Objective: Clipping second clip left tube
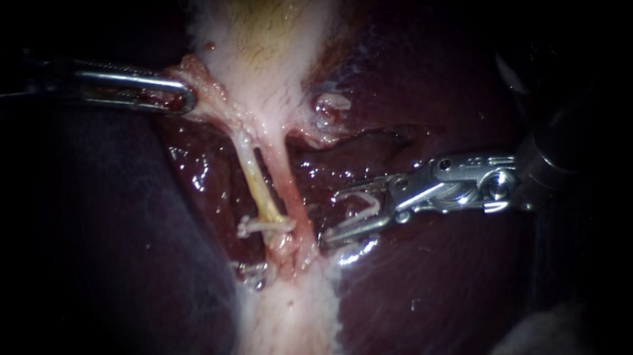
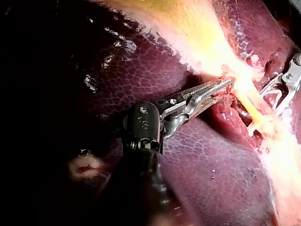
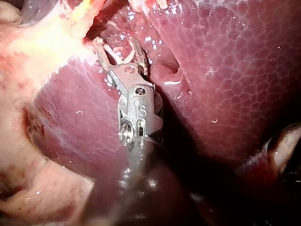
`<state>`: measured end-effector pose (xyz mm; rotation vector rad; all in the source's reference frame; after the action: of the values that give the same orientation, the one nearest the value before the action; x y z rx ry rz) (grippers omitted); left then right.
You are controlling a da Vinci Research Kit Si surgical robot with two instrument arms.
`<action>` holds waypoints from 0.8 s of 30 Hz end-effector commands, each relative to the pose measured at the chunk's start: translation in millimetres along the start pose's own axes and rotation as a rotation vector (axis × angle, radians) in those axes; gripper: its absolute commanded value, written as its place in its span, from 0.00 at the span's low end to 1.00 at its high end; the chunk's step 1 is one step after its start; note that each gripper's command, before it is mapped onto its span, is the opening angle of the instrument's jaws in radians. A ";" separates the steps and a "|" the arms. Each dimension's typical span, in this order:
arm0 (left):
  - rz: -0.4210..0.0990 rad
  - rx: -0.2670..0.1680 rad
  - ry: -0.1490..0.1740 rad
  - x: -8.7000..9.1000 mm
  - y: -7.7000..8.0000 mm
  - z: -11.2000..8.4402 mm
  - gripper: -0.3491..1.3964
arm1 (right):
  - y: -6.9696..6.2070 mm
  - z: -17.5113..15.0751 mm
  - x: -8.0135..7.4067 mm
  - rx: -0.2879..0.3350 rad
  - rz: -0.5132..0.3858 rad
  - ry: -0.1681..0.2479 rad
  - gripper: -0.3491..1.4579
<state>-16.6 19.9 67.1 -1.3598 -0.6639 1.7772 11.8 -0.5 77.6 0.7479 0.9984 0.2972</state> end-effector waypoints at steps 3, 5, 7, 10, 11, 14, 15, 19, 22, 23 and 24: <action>0.000 0.000 0.000 0.0 0.0 0.0 0.00 | -0.2 0.0 0.1 0.001 0.000 0.000 0.44; 0.000 0.000 0.000 0.0 0.0 0.0 0.00 | -0.4 -0.1 0.3 0.003 0.000 0.000 0.45; 0.000 0.000 0.000 0.0 0.0 0.0 0.00 | -0.9 -0.1 0.6 0.005 0.001 0.000 0.45; 0.000 0.000 0.000 0.0 0.0 0.0 0.00 | -1.6 -0.3 1.2 0.010 0.003 0.003 0.45; 0.000 0.000 0.000 0.0 -0.1 0.0 0.00 | -1.9 -0.4 1.6 0.013 0.004 0.006 0.45; 0.000 -0.001 0.000 0.0 -0.1 0.0 0.00 | -3.0 -0.9 2.7 0.018 0.009 0.008 0.45; 0.000 0.000 0.000 0.0 -0.1 0.0 0.00 | -3.4 -1.1 3.1 0.018 0.011 0.009 0.45; 0.000 0.000 0.000 0.0 -0.1 0.0 0.00 | -4.8 -1.9 4.8 0.012 0.025 0.016 0.45; 0.000 -0.001 0.000 0.0 -0.2 0.0 0.00 | -5.9 -2.4 6.0 0.015 0.012 0.020 0.45; 0.000 -0.001 0.000 0.0 -0.2 0.0 0.00 | -6.2 -2.5 6.3 0.014 0.013 0.023 0.45; 0.000 -0.001 0.000 0.0 -0.2 0.0 0.00 | -6.5 -2.6 6.6 0.012 0.009 0.024 0.45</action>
<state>-16.5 20.0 67.3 -1.3603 -0.6645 1.7777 12.5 -0.4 67.5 0.7583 1.0220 0.3047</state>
